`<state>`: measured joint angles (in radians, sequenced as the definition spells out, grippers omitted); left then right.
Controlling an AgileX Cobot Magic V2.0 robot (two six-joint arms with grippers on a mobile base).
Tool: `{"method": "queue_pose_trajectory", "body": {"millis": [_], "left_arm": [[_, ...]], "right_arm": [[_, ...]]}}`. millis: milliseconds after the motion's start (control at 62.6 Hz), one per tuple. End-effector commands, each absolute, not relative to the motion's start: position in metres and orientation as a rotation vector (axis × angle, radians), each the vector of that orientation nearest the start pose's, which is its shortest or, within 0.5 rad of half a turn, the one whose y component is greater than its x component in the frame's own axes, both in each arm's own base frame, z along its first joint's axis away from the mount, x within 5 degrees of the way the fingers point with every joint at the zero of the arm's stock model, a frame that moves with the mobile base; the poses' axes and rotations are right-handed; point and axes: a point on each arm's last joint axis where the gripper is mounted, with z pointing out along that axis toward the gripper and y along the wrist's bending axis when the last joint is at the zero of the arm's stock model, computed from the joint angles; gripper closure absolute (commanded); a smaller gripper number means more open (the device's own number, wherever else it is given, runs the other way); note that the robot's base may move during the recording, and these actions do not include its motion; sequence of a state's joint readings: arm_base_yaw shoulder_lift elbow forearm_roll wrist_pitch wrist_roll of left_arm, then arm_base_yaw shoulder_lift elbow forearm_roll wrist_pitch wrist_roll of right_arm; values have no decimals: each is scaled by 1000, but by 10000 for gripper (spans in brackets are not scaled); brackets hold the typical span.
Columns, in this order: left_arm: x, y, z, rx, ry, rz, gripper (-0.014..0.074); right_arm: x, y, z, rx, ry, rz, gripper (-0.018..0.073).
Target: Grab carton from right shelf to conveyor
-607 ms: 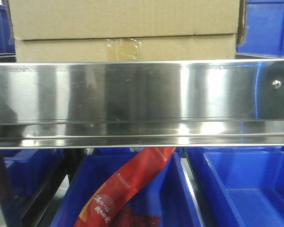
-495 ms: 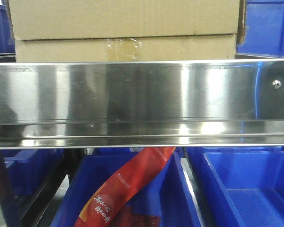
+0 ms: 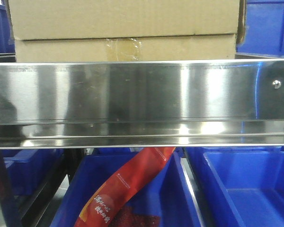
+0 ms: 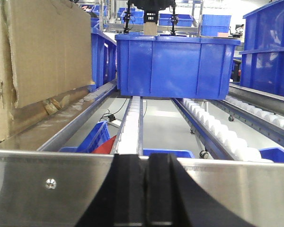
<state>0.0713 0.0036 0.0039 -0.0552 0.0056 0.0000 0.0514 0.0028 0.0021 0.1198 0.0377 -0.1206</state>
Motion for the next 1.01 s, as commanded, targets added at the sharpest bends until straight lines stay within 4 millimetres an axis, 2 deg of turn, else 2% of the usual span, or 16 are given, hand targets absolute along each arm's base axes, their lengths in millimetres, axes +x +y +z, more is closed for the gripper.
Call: {"method": "queue_pose_trajectory", "body": {"millis": [0, 208, 240, 351, 447, 575, 687, 831, 990], "left_arm": [[56, 4, 216, -101, 1453, 11, 592], [55, 5, 222, -100, 1401, 14, 592], [54, 4, 228, -97, 1392, 15, 592], [44, 4, 260, -36, 1424, 86, 575], [37, 5, 288, -5, 1432, 148, 475], [36, 5, 324, -5, 1434, 162, 280], [45, 4, 343, -31, 1440, 106, 182], [64, 4, 356, -17, 1533, 67, 162], [81, -6, 380, 133, 1616, 7, 162]], "right_arm": [[56, 3, 212, -40, 1499, 46, 629], [56, 2, 217, 27, 1441, 104, 629], [55, 3, 221, 38, 1449, 124, 629], [46, 6, 252, 3, 1491, 151, 615], [35, 7, 278, -18, 1478, 163, 502], [32, 7, 308, -22, 1445, 165, 187], [38, 7, 315, -27, 1465, 151, 7], [46, 8, 320, -24, 1491, 150, 2], [52, 10, 345, -42, 1556, 160, 2]]}}
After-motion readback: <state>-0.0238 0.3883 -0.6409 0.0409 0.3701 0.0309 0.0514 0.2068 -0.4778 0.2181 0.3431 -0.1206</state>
